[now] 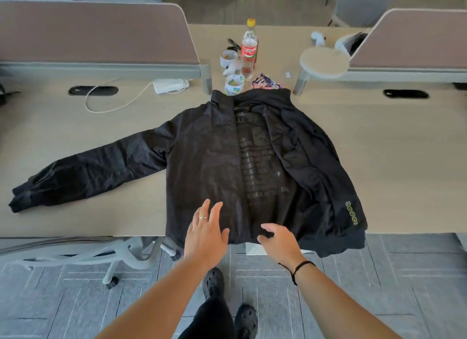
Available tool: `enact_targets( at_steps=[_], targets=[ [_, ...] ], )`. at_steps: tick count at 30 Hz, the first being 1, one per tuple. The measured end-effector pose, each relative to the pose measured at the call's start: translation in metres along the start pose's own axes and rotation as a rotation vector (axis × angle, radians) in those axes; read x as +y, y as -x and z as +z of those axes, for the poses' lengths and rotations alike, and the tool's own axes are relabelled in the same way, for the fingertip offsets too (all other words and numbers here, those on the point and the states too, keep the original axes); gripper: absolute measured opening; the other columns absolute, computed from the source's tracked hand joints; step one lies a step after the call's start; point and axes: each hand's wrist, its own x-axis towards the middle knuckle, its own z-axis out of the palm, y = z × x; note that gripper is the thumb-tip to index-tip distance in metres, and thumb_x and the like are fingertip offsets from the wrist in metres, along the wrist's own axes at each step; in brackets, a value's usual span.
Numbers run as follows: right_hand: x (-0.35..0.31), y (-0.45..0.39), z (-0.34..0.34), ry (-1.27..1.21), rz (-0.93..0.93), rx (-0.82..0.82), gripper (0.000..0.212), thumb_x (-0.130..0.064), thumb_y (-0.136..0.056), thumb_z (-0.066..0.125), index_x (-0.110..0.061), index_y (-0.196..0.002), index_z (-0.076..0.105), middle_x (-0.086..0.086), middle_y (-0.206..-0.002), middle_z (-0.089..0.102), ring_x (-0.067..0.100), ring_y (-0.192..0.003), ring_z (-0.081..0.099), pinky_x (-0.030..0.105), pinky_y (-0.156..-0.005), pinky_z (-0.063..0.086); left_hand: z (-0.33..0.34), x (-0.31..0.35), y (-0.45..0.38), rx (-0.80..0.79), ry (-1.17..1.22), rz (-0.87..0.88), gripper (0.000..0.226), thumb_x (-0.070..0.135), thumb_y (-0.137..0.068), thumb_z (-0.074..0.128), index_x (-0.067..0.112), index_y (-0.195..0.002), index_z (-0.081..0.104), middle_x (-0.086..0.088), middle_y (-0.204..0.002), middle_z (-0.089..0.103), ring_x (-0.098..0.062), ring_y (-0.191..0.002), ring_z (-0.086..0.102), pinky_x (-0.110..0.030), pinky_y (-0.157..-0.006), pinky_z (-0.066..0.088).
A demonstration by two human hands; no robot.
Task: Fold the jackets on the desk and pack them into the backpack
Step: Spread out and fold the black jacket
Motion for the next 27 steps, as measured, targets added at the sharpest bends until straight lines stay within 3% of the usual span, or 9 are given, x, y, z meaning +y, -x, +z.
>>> enact_targets(
  at_steps=[2,4,7,9,12,15,17,23,27],
  targets=[
    [0.002,0.000,-0.021,-0.014,0.040,0.063,0.045,-0.030,-0.097,0.064,-0.020,-0.139,0.056,0.000,-0.124,0.061,0.013,-0.095,0.059,0.022,-0.085,0.044,0.004,0.013,-0.013,-0.044,-0.005,0.081,0.069,0.042,-0.101,0.050,0.032,-0.157,0.012,-0.002,-0.168,0.002,-0.024,-0.154,0.008,-0.042,-0.122,0.026],
    [0.006,0.001,-0.045,0.002,0.082,0.124,0.045,-0.031,-0.097,0.063,-0.021,-0.140,0.055,0.002,-0.132,0.057,0.012,-0.090,0.056,0.025,-0.085,0.046,0.007,0.027,-0.027,-0.077,0.008,0.128,0.068,0.044,-0.102,0.048,0.031,-0.157,0.011,-0.003,-0.168,-0.002,-0.025,-0.155,0.006,-0.042,-0.123,0.023],
    [0.013,0.009,-0.076,0.011,0.159,0.204,0.048,-0.032,-0.097,0.062,-0.021,-0.142,0.051,0.003,-0.143,0.051,0.014,-0.098,0.058,0.028,-0.088,0.047,0.007,0.049,-0.045,-0.107,0.029,0.182,0.067,0.046,-0.103,0.043,0.030,-0.159,0.009,-0.004,-0.168,-0.005,-0.026,-0.155,0.002,-0.041,-0.123,0.020],
    [0.017,0.015,-0.093,0.010,0.206,0.254,0.050,-0.031,-0.097,0.062,-0.020,-0.144,0.048,0.004,-0.144,0.051,0.014,-0.102,0.059,0.026,-0.088,0.049,0.005,0.062,-0.054,-0.119,0.041,0.222,0.067,0.047,-0.103,0.042,0.030,-0.159,0.009,-0.003,-0.168,-0.003,-0.025,-0.155,0.006,-0.041,-0.122,0.025],
    [0.026,0.021,-0.115,-0.020,0.259,0.319,0.055,-0.030,-0.097,0.062,-0.019,-0.147,0.043,0.003,-0.145,0.051,0.007,-0.084,0.059,0.018,-0.076,0.049,0.001,0.079,-0.068,-0.134,0.038,0.268,0.067,0.047,-0.102,0.043,0.030,-0.158,0.010,-0.002,-0.168,0.002,-0.024,-0.152,0.017,-0.040,-0.112,0.041],
    [0.035,0.022,-0.133,-0.056,0.294,0.371,0.060,-0.030,-0.095,0.065,-0.019,-0.149,0.041,0.007,-0.150,0.048,0.024,-0.125,0.055,0.037,-0.104,0.047,0.001,0.092,-0.076,-0.164,0.050,0.278,0.068,0.046,-0.102,0.044,0.029,-0.158,0.010,-0.002,-0.168,0.003,-0.024,-0.152,0.017,-0.040,-0.110,0.044],
    [0.040,0.018,-0.144,-0.073,0.298,0.402,0.058,-0.029,-0.095,0.065,-0.017,-0.148,0.043,0.005,-0.147,0.051,0.025,-0.130,0.052,0.035,-0.104,0.044,0.003,0.100,-0.079,-0.185,0.043,0.302,0.068,0.047,-0.102,0.044,0.030,-0.158,0.010,0.000,-0.168,0.002,-0.022,-0.153,0.013,-0.041,-0.113,0.041],
    [0.072,-0.001,-0.173,-0.146,0.328,0.416,0.041,-0.024,-0.097,0.060,-0.016,-0.136,0.051,0.003,-0.112,0.066,0.016,-0.088,0.062,0.031,-0.072,0.047,0.011,0.126,-0.085,-0.210,-0.012,0.297,0.069,0.048,-0.102,0.044,0.030,-0.159,0.009,0.003,-0.168,0.000,-0.019,-0.155,0.008,-0.041,-0.117,0.035],
    [0.092,-0.024,-0.190,-0.211,0.314,0.345,0.060,-0.024,-0.098,0.061,-0.015,-0.151,0.034,0.007,-0.140,0.057,0.029,-0.122,0.058,0.038,-0.099,0.046,0.017,0.155,-0.086,-0.251,0.001,0.272,0.067,0.045,-0.102,0.045,0.032,-0.158,0.011,0.007,-0.167,0.011,-0.017,-0.146,0.034,-0.039,-0.107,0.046]
  ],
)
